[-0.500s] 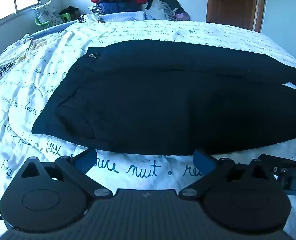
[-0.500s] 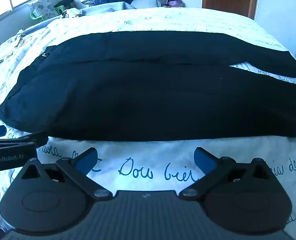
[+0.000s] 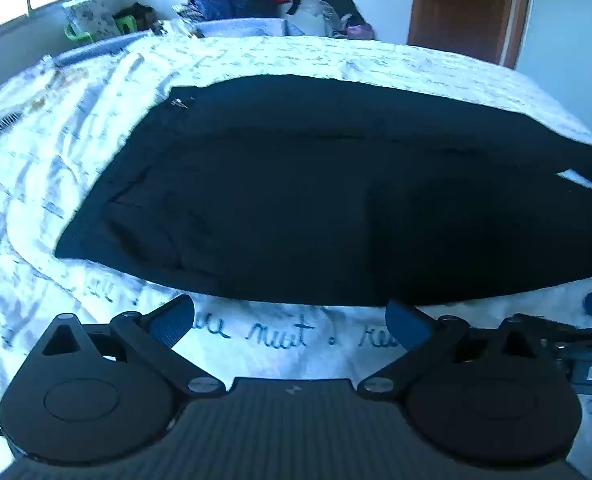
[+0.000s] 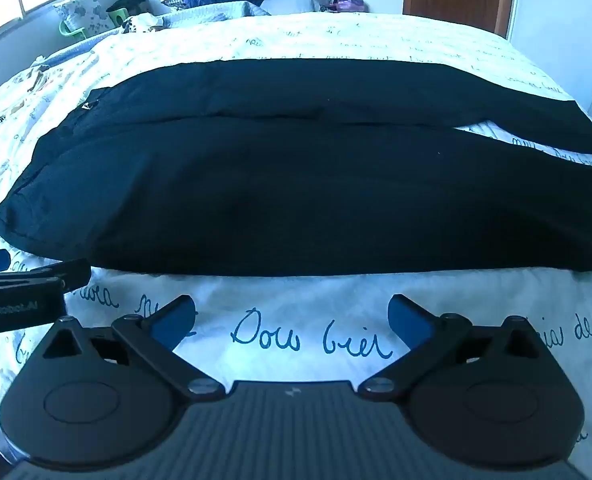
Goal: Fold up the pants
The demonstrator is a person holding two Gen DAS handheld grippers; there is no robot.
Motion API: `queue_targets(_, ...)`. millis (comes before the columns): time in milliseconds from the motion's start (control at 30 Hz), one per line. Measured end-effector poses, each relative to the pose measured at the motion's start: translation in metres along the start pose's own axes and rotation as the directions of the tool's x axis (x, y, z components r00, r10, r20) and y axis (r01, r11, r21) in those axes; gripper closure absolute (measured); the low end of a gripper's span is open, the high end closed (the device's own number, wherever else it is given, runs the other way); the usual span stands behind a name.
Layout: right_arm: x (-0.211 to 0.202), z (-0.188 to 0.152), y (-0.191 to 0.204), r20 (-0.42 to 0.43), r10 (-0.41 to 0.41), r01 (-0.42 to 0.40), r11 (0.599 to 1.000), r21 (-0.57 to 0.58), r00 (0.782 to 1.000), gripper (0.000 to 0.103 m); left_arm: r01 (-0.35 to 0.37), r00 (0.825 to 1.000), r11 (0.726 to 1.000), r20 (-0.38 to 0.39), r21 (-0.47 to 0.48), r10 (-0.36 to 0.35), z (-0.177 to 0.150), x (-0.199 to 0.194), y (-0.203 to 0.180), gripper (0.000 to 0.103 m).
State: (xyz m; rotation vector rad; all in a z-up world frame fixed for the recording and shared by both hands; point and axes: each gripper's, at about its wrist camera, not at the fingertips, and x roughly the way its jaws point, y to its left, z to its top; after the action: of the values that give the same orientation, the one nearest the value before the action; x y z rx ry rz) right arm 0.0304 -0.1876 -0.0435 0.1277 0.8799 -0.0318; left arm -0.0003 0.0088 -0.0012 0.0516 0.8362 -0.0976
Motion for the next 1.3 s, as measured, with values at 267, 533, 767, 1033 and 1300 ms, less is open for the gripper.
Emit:
queue_targets(267, 0.002, -0.001, -0.004, -0.002, 0.0, 0.0, 1.0, 0.002, 1.0, 0.0, 0.014, 1.0, 0.999, 0.008, -0.05, -0.014, -0.001, -0.002, 0.005, 0.004)
queue_targets(533, 0.0, 0.0, -0.007, 0.01, 0.012, -0.012, 1.0, 0.013, 1.0, 0.0, -0.005, 1.0, 1.0, 0.02, -0.021, 0.005, -0.001, -0.009, -0.003, 0.003)
queue_targets(767, -0.003, -0.001, -0.01, 0.02, 0.007, -0.008, 1.0, 0.019, 1.0, 0.0, -0.028, 0.999, 1.0, 0.025, 0.011, 0.028, -0.002, -0.01, -0.009, 0.002)
queue_targets(1033, -0.008, 0.001, -0.016, 0.028, -0.005, 0.004, 0.999, 0.033, 1.0, 0.0, -0.032, 0.999, 0.999, 0.028, 0.025, 0.031, 0.0, -0.013, -0.01, 0.001)
queue_targets(1300, -0.009, 0.001, -0.014, 0.029, 0.015, -0.015, 1.0, 0.018, 0.999, 0.0, -0.036, 0.999, 0.999, 0.027, 0.025, 0.036, 0.003, -0.012, -0.009, 0.001)
